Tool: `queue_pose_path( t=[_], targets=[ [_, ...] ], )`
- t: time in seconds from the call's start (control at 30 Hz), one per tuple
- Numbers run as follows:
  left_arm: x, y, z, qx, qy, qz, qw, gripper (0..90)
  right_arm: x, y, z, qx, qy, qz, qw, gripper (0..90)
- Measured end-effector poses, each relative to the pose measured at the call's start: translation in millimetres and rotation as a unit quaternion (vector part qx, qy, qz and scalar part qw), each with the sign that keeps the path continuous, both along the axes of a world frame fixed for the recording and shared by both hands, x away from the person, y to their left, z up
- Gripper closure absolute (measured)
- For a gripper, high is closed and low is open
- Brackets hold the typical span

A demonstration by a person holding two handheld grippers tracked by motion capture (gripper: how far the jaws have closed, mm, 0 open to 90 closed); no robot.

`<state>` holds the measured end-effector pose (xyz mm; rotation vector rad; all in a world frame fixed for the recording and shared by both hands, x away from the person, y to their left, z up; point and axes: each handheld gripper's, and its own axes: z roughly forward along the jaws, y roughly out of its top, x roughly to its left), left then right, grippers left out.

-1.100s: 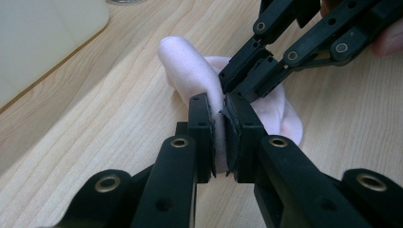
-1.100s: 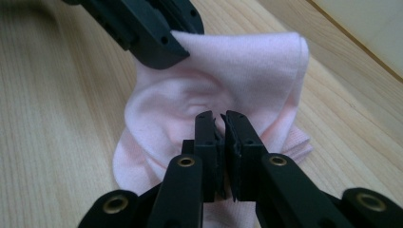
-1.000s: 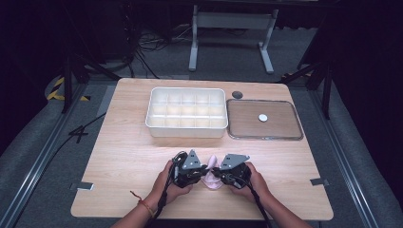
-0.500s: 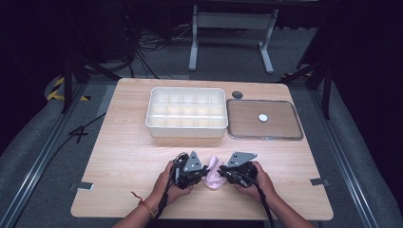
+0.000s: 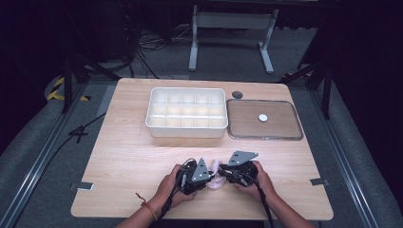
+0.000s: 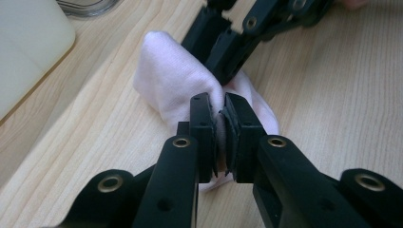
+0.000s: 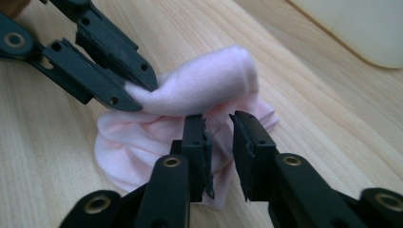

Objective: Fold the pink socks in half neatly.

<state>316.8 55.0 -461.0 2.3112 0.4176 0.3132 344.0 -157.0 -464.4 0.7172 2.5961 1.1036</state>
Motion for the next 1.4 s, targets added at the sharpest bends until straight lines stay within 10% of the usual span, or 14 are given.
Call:
queue_pose_path(
  t=[0.27, 0.7, 1.03, 1.27, 1.4],
  targets=[
    [-3.5, -5.3, -0.5, 0.020, -0.018, -0.007, 0.9996, 82.1, 4.8, -12.9, 27.2, 0.094, -0.027, -0.016, 0.9951, 74.4],
    [-6.2, -7.9, -3.7, 0.026, -0.018, -0.020, 0.9993, 78.0, 4.0, 5.1, 3.0, 0.016, -0.009, 0.002, 0.9998, 75.5],
    [-5.1, 7.8, 4.7, -0.010, 0.042, -0.062, 0.9971, 79.8, 0.5, 3.3, -1.9, 0.014, -0.009, 0.005, 0.9999, 76.0],
    [5.9, 20.1, 13.2, -0.075, 0.050, 0.001, 0.9959, 83.8, 0.3, 1.5, -3.0, 0.019, -0.012, 0.008, 0.9997, 76.1],
    [4.1, 7.0, 2.5, -0.042, 0.047, -0.021, 0.9978, 83.8, 0.1, 1.3, -3.4, 0.021, -0.013, 0.008, 0.9997, 76.0]
  ],
)
